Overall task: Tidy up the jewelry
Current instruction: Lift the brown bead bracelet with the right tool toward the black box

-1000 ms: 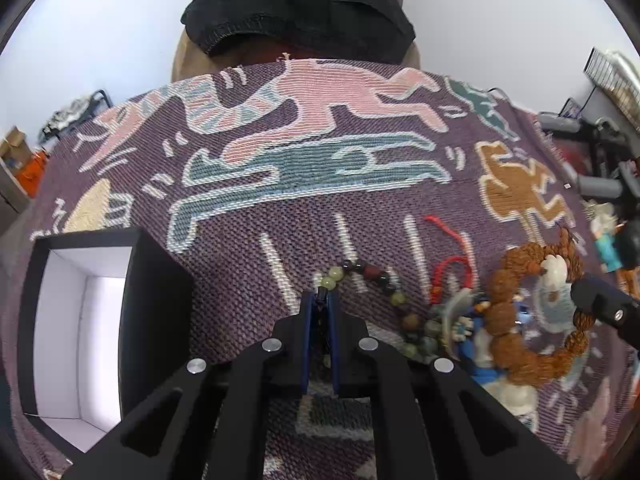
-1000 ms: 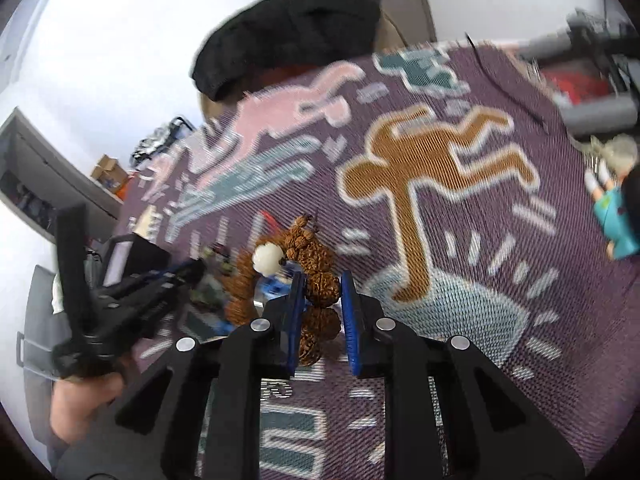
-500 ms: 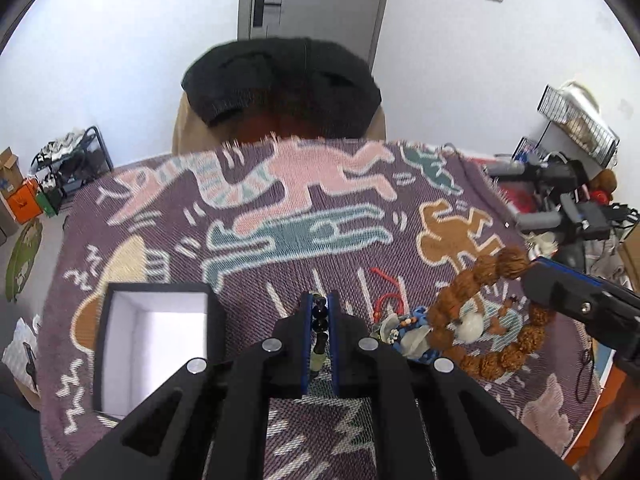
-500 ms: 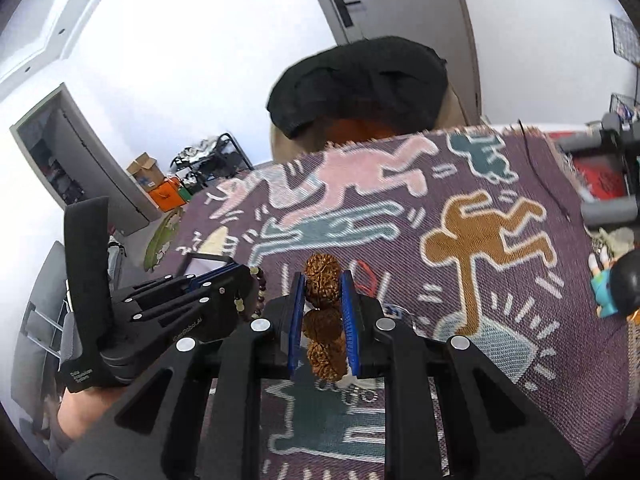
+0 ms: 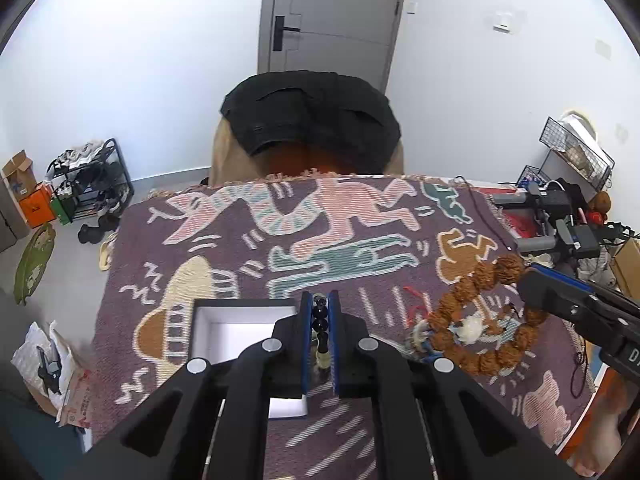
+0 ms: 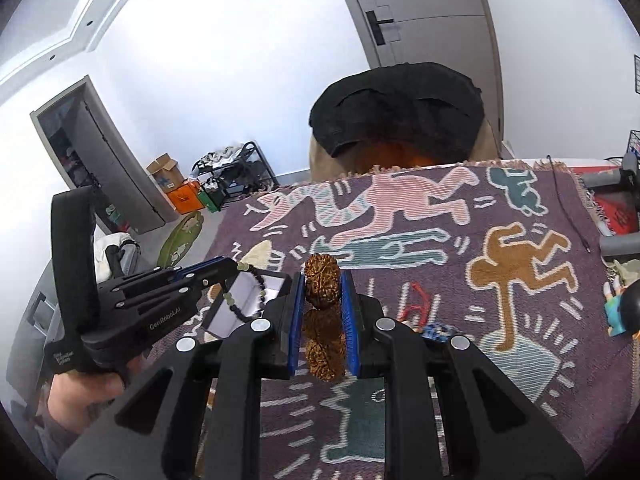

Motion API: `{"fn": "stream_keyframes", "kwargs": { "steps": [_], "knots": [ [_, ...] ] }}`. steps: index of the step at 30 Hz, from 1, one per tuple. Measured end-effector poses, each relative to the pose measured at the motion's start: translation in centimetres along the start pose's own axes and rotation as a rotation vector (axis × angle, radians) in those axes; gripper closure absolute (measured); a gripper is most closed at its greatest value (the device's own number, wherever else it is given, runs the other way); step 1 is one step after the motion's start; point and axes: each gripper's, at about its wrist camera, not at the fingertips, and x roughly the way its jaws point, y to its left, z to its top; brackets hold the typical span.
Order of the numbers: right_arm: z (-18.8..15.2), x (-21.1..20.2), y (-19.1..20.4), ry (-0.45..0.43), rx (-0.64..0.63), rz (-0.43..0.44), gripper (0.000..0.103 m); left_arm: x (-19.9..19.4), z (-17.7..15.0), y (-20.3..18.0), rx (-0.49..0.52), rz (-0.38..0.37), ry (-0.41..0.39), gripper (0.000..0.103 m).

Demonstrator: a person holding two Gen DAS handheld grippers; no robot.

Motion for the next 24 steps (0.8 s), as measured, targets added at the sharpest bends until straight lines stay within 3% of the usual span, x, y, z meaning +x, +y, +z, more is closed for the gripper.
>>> {"fn": "stream_keyframes", "kwargs": {
  "steps": [9, 19, 20, 22, 23, 24],
  "knots": [
    [-0.8, 1.8, 2.0, 0.019, -0.011, 0.026, 0.084, 0.7, -1.4, 3.4, -0.002, 0.06, 0.032, 0.097],
    [-1.8, 4.0, 3.0, 0.051, -0.005, 0.045, 0.084, 3.4, -3.2, 5.2, -0.048, 0.056, 0.061, 0.097],
    [-1.9, 4.2, 3.1, 0.054, -0.004, 0.047, 0.084, 3.6, -3.2, 5.5, -0.056, 0.058, 0.066, 0.094],
    [-1.8, 4.6, 3.4, 0.058, -0.001, 0.055, 0.084, 3.4, -3.3, 6.3, -0.075, 0.061, 0.06, 0.071],
    [-1.8, 4.7, 3.6, 0.058, 0.0, 0.062, 0.084, 2.9, -3.3, 6.7, -0.085, 0.073, 0.042, 0.043],
    [-1.8, 4.8, 3.8, 0.059, 0.0, 0.068, 0.084, 2.5, -3.3, 7.0, -0.092, 0.083, 0.019, 0.035]
  ]
}}
